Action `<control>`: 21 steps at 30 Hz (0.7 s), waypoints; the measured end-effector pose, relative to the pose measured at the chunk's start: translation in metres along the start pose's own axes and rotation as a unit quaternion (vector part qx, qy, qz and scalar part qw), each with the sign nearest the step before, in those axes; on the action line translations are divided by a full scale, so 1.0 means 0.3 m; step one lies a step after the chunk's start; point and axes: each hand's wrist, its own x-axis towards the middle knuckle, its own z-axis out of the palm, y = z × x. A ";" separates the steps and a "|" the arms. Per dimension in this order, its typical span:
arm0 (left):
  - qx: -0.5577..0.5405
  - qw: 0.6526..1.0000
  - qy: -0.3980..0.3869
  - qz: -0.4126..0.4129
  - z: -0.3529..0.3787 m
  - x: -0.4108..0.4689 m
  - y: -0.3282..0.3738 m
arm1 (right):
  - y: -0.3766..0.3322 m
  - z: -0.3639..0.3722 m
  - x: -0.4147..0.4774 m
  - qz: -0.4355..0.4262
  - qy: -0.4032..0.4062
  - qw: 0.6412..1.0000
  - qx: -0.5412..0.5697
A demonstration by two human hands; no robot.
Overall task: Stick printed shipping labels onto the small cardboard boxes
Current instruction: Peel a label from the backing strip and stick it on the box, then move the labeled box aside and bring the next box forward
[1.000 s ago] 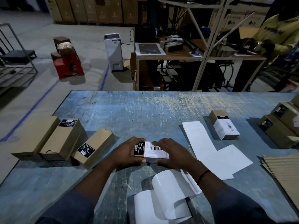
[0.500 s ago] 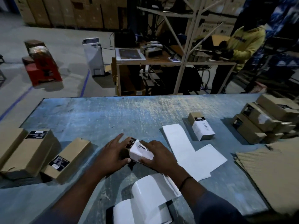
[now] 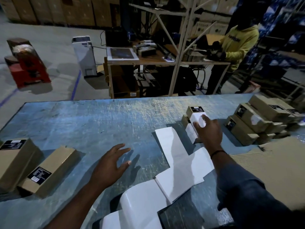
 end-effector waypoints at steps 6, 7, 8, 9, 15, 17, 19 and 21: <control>-0.003 1.000 -0.002 -0.026 -0.014 -0.021 0.027 | 0.031 0.054 0.022 -0.020 -0.017 0.999 -0.029; -0.007 0.999 0.001 -0.035 -0.017 -0.028 0.031 | 0.028 0.059 0.027 -0.023 -0.013 0.999 -0.031; -0.009 0.999 0.003 -0.043 -0.018 -0.034 0.032 | 0.027 0.062 0.032 -0.027 -0.011 0.999 -0.033; -0.008 0.999 0.004 -0.048 -0.020 -0.041 0.032 | 0.025 0.065 0.038 -0.030 -0.010 0.999 -0.035; -0.009 0.997 -0.011 -0.081 -0.026 -0.077 0.035 | -0.006 0.071 0.039 -0.028 -0.021 0.997 -0.073; -0.022 0.996 -0.017 -0.089 -0.029 -0.090 0.050 | -0.040 0.063 -0.010 -0.049 0.020 0.996 -0.072; -0.043 0.994 -0.018 -0.099 -0.036 -0.104 0.064 | -0.090 0.051 -0.093 -0.085 0.047 0.995 -0.035; -0.063 0.991 -0.020 -0.113 -0.042 -0.119 0.073 | -0.146 0.052 -0.214 -0.137 0.040 0.989 0.024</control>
